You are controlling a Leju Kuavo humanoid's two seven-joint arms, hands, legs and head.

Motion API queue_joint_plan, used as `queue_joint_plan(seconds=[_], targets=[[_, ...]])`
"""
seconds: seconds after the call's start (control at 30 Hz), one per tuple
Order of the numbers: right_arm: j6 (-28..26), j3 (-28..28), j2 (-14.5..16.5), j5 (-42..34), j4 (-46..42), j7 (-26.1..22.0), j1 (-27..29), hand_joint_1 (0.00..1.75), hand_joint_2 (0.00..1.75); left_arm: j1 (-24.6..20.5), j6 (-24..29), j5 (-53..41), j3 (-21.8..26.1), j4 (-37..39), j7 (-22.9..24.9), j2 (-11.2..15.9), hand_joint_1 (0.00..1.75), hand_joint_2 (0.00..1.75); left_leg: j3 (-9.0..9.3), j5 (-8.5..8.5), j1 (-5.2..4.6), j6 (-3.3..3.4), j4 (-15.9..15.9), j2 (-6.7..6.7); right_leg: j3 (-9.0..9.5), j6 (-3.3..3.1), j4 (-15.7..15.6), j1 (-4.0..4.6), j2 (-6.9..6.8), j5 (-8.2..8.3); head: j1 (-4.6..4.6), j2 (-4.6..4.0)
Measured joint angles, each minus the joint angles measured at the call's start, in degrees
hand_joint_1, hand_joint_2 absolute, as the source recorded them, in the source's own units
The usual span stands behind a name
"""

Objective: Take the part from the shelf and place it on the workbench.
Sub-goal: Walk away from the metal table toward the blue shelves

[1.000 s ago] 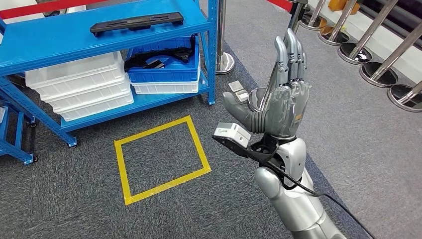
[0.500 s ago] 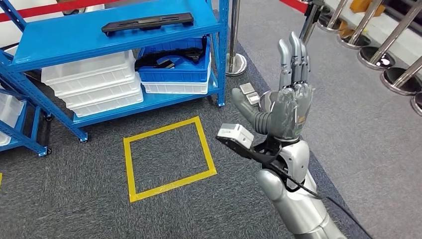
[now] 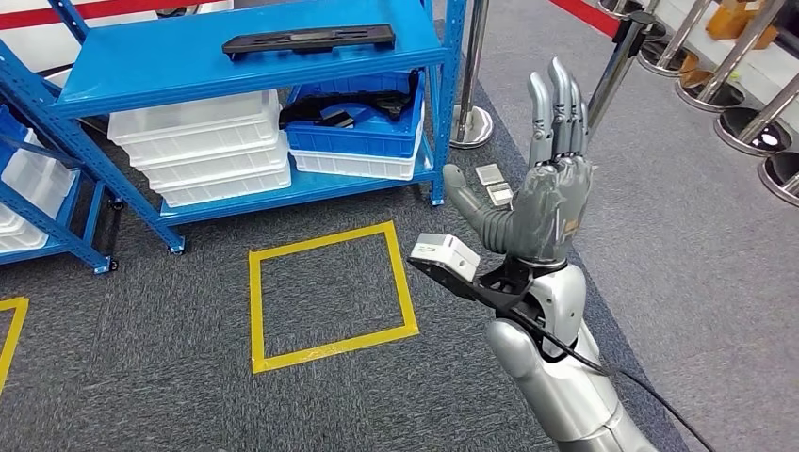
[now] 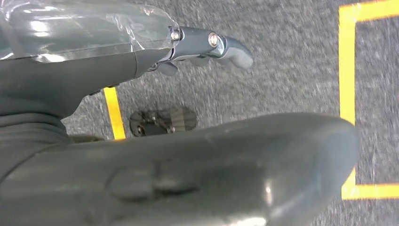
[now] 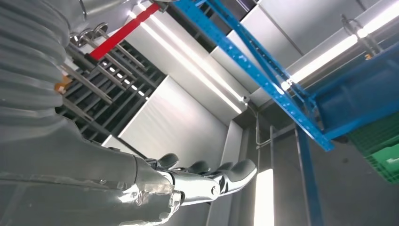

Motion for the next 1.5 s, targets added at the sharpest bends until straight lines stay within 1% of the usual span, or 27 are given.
queue_joint_plan(seconds=[0.03,0.1,0.2,0.27,0.33,0.4,0.47,0.53,0.6,0.67,0.73,0.8,0.87,0.9,1.0,1.03,1.07,1.1,1.13,1.17,1.23,1.27,1.33,1.37,1.4,1.43,1.5], targets=[[0.0,0.0,0.0,0.0,0.0,0.0,0.0,0.00,1.75,0.1,0.0,0.0,0.0,0.0,0.0,0.0,0.00,0.00,0.20,0.19,0.22,0.00,-0.4,-0.26,0.13,0.27,0.0,-0.05,-0.04,-0.18,0.00,0.00],[0.0,0.0,-0.1,0.0,-0.2,0.1,-0.1,0.00,1.75,0.0,0.1,0.0,0.0,0.0,0.0,0.0,0.00,0.00,0.87,0.65,0.79,0.20,-1.6,-0.74,-0.51,0.87,2.0,-0.07,1.25,-1.63,0.05,0.00],[-0.1,0.0,-0.2,0.0,-0.3,0.3,0.0,0.00,1.75,-0.2,-0.3,-0.2,0.0,0.0,0.0,0.0,0.00,0.00,1.24,0.80,1.15,0.44,-2.0,-1.48,-5.45,1.66,11.5,-0.52,3.25,-5.75,0.32,0.00],[-0.1,0.0,-0.3,0.1,-0.3,0.7,0.2,0.00,0.87,-0.2,-0.8,-0.5,0.0,0.0,0.0,0.0,0.00,0.00,1.27,0.61,1.35,0.28,-1.8,-2.09,-7.58,2.17,14.4,-0.91,3.36,-5.42,0.37,0.00],[-0.1,0.0,-0.5,0.3,-0.3,1.0,0.2,0.00,0.00,-0.2,-1.1,-0.7,0.0,0.0,0.0,0.0,0.00,0.00,1.32,0.14,1.77,-0.23,-1.3,-2.63,-5.88,2.67,9.3,-1.31,3.39,-1.30,0.40,0.00],[-0.1,0.0,-0.6,0.6,-0.4,1.1,0.2,0.00,0.00,-0.3,-1.2,-0.7,0.0,0.0,0.0,0.0,0.00,0.00,1.06,-0.54,1.99,-1.07,-0.3,-3.08,-3.32,2.84,3.1,-1.47,3.89,1.38,0.62,0.00],[-0.1,0.0,-0.6,0.8,-0.5,1.2,0.3,0.00,0.00,-0.3,-1.4,-0.8,0.0,0.0,0.0,0.1,0.00,0.00,0.70,-1.04,1.86,-1.45,0.4,-3.30,-2.59,2.28,1.1,-1.43,4.37,1.43,0.72,0.00],[-0.1,0.0,-0.7,1.0,-0.7,1.3,0.3,0.00,0.00,-0.2,-1.6,-0.8,0.0,0.0,0.1,0.1,0.00,0.00,0.73,-1.13,1.77,-1.02,0.5,-3.34,-2.60,1.76,0.9,-1.36,4.38,1.52,0.59,0.00],[-0.1,0.0,-0.7,1.1,-0.8,1.3,0.3,0.00,0.00,-0.3,-1.8,-0.9,0.0,0.0,0.1,0.2,0.00,0.00,1.14,-1.01,1.61,-0.76,0.2,-3.32,-2.28,1.88,0.3,-1.60,4.31,1.73,0.53,0.00],[-0.1,0.0,-0.7,1.2,-1.0,1.3,0.3,0.00,0.00,-0.3,-2.1,-0.9,0.0,0.0,0.0,0.3,0.00,0.00,2.96,0.05,1.50,-0.30,-2.9,-3.18,-1.08,1.97,-1.3,-1.80,4.21,2.28,0.27,0.00],[-0.1,0.0,-0.8,1.4,-1.2,1.3,0.2,0.00,0.00,-0.3,-2.6,-1.0,0.0,0.0,-0.2,0.3,0.00,0.00,5.98,1.74,2.02,0.51,-7.9,-2.91,-0.88,1.86,-0.5,-1.45,4.20,1.73,0.20,0.00],[-0.1,0.0,-0.9,1.4,-1.3,1.4,0.1,0.00,0.00,-0.4,-2.9,-1.1,0.0,0.0,-0.3,0.3,0.00,0.00,7.92,2.40,2.94,0.27,-10.4,-2.72,-3.51,2.38,4.6,-1.56,4.21,-0.67,0.52,0.00],[-0.1,0.0,-1.0,1.4,-1.3,1.5,0.3,0.00,0.00,-0.3,-3.1,-1.1,0.0,0.0,-0.4,0.3,0.00,0.00,8.39,1.90,3.96,-0.93,-10.4,-2.73,-6.43,3.60,9.2,-2.36,4.19,-2.05,0.67,0.00],[-0.1,0.0,-1.0,1.4,-1.3,1.5,0.4,0.00,0.00,-0.2,-3.1,-1.2,0.0,0.0,-0.4,0.3,0.00,0.00,8.43,1.34,4.62,-1.74,-9.8,-2.79,-6.86,4.39,9.3,-2.89,4.12,-1.38,0.69,0.00],[-0.1,0.0,-1.1,1.4,-1.2,1.5,0.5,0.00,0.00,-0.1,-3.2,-1.2,0.0,0.1,-0.4,0.4,0.00,0.00,7.88,-1.68,6.73,-5.03,-6.0,-3.05,-4.28,7.65,3.0,-4.57,4.29,2.73,0.92,0.00],[-0.1,0.0,-1.1,1.4,-1.3,1.6,0.6,0.00,0.00,-0.2,-3.2,-1.2,0.0,0.1,-0.4,0.5,0.00,0.00,7.33,-2.96,7.09,-6.07,-4.3,-3.18,-3.89,7.85,2.2,-4.86,4.66,2.67,1.32,0.00],[-0.1,0.0,-1.1,1.4,-1.3,1.6,0.7,0.00,0.00,-0.3,-3.2,-1.2,0.0,0.2,-0.4,0.6,0.00,0.00,6.87,-3.96,7.12,-6.87,-2.9,-3.28,-4.15,7.32,2.8,-4.92,5.05,1.78,1.44,0.00],[-0.1,-0.1,-1.2,1.5,-1.4,1.7,0.9,0.00,0.00,-0.3,-3.3,-1.2,0.0,0.2,-0.4,0.7,0.00,0.00,6.57,-4.58,6.94,-7.40,-2.1,-3.38,-4.70,6.16,4.0,-4.89,5.33,0.85,1.24,0.00],[-0.1,-0.1,-1.2,1.5,-1.5,1.7,0.9,0.00,0.00,-0.3,-3.3,-1.3,0.0,0.2,-0.4,0.6,0.00,0.00,6.54,-4.94,7.00,-7.65,-1.6,-3.48,-4.89,4.86,4.5,-4.93,5.27,0.24,0.94,0.00],[-0.1,-0.1,-1.2,1.5,-1.5,1.7,1.0,0.00,0.00,-0.3,-3.3,-1.3,0.0,0.2,-0.4,0.6,0.00,0.00,6.70,-5.11,6.99,-7.82,-1.5,-3.39,-4.96,4.03,5.0,-4.81,5.12,-0.14,0.26,0.00],[-0.1,-0.1,-1.2,1.6,-1.6,1.7,0.8,0.00,0.00,-0.5,-3.2,-1.2,0.0,0.2,-0.3,0.6,0.00,0.00,5.54,-6.34,6.86,-7.43,1.5,-2.51,-4.53,3.17,5.3,-4.34,4.70,-0.64,-0.45,0.00],[0.0,-0.1,-1.3,1.6,-1.6,1.7,0.8,0.00,0.00,-0.6,-3.0,-1.2,0.0,0.2,-0.3,0.5,0.00,0.00,3.82,-7.48,6.53,-6.95,4.8,-1.96,-4.11,2.86,5.2,-4.01,4.44,-0.84,-0.73,0.00],[0.0,-0.1,-1.3,1.7,-1.7,1.7,0.8,0.00,0.00,-0.7,-2.6,-1.2,0.0,0.2,-0.2,0.5,0.00,0.00,-1.57,-9.73,5.35,-5.70,13.5,-1.39,-3.19,2.61,4.6,-3.23,4.01,-1.09,-0.95,0.00],[0.0,-0.1,-1.3,1.7,-1.7,1.7,0.8,0.00,0.00,-0.6,-2.3,-1.2,0.0,0.2,-0.1,0.5,0.00,0.00,-4.04,-9.86,4.61,-4.94,16.6,-1.36,-2.67,2.44,4.2,-2.71,3.89,-1.24,-1.01,0.00],[0.0,-0.1,-1.3,1.7,-1.7,1.7,0.8,0.00,0.00,-0.5,-2.1,-1.3,0.0,0.2,-0.1,0.5,0.00,0.00,-5.69,-8.92,3.80,-3.96,17.9,-1.37,-2.06,2.27,3.9,-2.11,3.85,-1.43,-0.99,0.00],[0.0,-0.1,-1.3,1.7,-1.7,1.7,0.7,0.00,0.00,-0.4,-1.8,-1.3,0.0,0.2,0.0,0.5,0.00,0.00,-6.27,-6.80,2.91,-2.69,16.8,-1.41,-1.32,2.06,3.5,-1.48,3.85,-1.68,-1.00,0.00],[0.0,-0.1,-1.3,1.6,-1.7,1.8,0.6,0.00,0.00,-0.3,-1.4,-1.3,0.0,0.2,0.0,0.5,0.00,0.00,-5.14,-1.23,1.07,0.61,10.4,-1.55,0.50,1.59,2.4,-0.41,3.86,-2.22,-0.90,0.00]])
